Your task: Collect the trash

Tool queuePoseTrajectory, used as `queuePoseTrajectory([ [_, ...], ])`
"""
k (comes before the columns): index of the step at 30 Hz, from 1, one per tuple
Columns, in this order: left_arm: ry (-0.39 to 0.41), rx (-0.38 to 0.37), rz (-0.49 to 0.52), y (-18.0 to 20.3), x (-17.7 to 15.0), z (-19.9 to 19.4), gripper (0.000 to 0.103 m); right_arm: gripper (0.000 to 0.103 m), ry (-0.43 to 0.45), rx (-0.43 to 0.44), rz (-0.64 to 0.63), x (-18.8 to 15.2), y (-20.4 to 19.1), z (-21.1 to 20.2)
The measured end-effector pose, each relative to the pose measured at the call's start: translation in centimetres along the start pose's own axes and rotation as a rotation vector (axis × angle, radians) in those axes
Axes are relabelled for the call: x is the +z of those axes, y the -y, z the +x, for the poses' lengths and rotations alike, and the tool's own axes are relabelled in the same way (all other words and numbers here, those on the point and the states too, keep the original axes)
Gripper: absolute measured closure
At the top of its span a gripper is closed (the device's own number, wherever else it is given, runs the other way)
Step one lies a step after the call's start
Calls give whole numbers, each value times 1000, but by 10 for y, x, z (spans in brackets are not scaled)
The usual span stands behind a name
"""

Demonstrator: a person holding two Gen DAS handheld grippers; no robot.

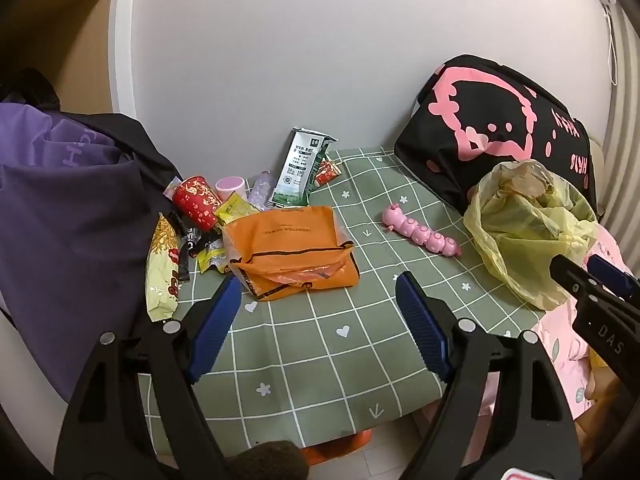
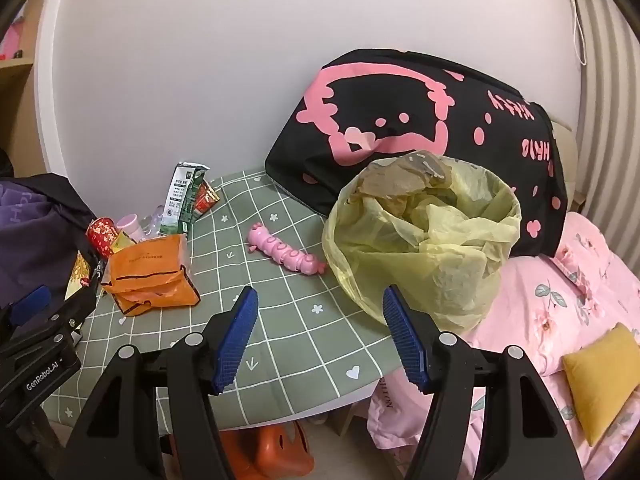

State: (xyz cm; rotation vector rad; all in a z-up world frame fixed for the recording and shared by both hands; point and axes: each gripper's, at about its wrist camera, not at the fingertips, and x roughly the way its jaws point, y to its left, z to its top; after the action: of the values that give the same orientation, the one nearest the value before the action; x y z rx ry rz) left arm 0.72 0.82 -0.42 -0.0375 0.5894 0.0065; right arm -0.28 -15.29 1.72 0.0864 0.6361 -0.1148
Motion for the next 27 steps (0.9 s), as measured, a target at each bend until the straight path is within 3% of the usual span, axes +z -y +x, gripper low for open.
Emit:
queuePoseTrajectory([
  [27,-10,-30,11,7,0,-1,27,42,-9,-10,14,-3,6,-3],
])
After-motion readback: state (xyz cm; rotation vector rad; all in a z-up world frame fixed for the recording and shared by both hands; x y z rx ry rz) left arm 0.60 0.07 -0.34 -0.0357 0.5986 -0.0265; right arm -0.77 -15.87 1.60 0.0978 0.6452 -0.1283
